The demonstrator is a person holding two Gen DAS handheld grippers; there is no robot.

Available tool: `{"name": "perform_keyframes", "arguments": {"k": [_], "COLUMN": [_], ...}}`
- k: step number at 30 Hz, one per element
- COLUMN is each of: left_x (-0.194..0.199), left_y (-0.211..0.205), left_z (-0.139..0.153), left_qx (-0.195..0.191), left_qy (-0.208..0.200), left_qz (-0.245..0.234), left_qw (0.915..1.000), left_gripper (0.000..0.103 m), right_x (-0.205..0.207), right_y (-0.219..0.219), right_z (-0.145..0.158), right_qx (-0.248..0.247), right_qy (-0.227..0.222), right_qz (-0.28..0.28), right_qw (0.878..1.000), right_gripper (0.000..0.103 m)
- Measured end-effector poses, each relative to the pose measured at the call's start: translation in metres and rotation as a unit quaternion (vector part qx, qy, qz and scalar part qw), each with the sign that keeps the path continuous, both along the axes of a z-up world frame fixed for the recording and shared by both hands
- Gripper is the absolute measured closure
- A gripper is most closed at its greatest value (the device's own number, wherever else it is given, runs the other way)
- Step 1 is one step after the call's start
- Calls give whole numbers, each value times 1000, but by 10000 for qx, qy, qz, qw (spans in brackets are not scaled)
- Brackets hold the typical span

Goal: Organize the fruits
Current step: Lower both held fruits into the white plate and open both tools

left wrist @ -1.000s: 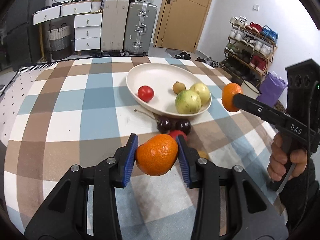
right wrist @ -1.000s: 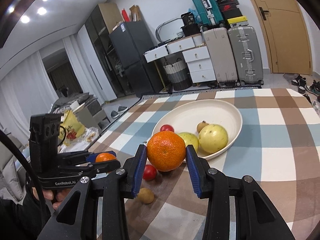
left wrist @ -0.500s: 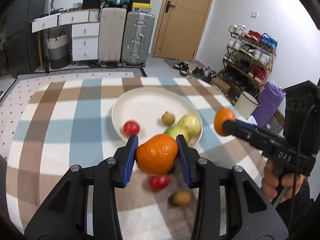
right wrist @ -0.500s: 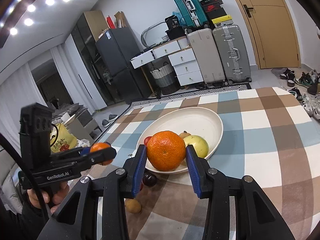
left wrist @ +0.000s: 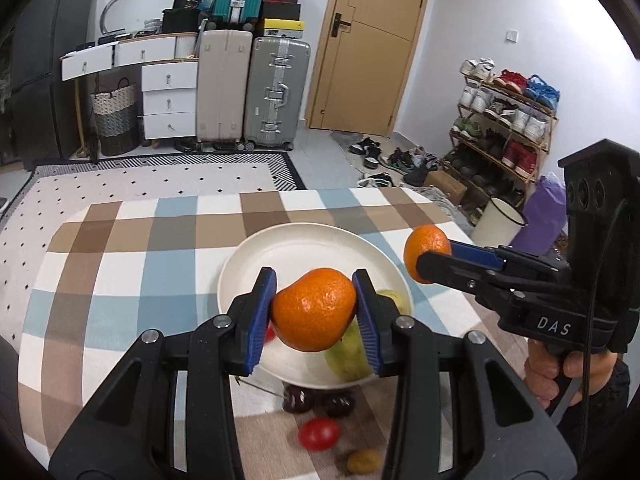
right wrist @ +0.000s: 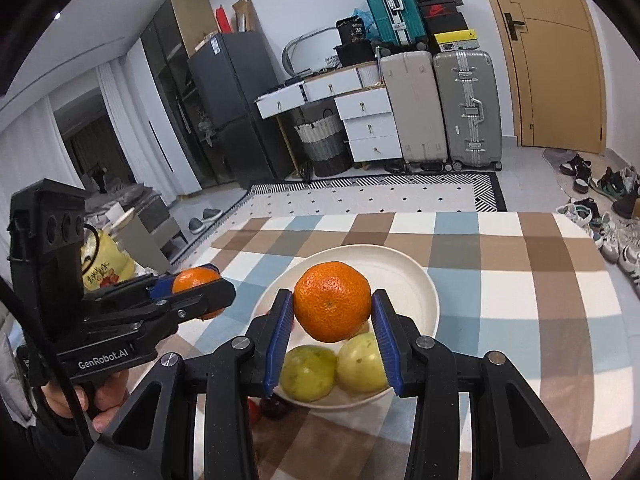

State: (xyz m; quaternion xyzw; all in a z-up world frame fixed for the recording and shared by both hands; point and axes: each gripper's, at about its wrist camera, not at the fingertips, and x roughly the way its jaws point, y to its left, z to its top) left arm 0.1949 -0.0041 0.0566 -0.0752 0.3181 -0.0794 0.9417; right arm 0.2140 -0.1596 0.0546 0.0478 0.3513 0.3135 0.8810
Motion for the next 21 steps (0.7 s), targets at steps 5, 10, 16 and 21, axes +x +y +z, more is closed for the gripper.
{"name": "perform_keyframes", "arguments": {"k": [5,10,16,21], "left_x": [13,21,28,32], "left_y": [1,8,8,5], "left_z": [-11,-25,-39,-49], "left_qx": [118,54,100,127], "left_qy": [76,168,249,324], "left_qz": [36,119,156,201], "left_qw": [9999,9998,9995,9992], "left_gripper": [67,67,67,67], "right_x": [21,28,33,36], "right_y": [-7,-7,4,3], "right_z": [-11,-30,-49,-52], "right_qx": [-147,-202,-304,-258], "right_qy": [127,262,367,402], "right_qz": [-124,-170,-123,-231], "right_qw": [9997,9993,9988,9986], "right_gripper": [63,63,63,63]}}
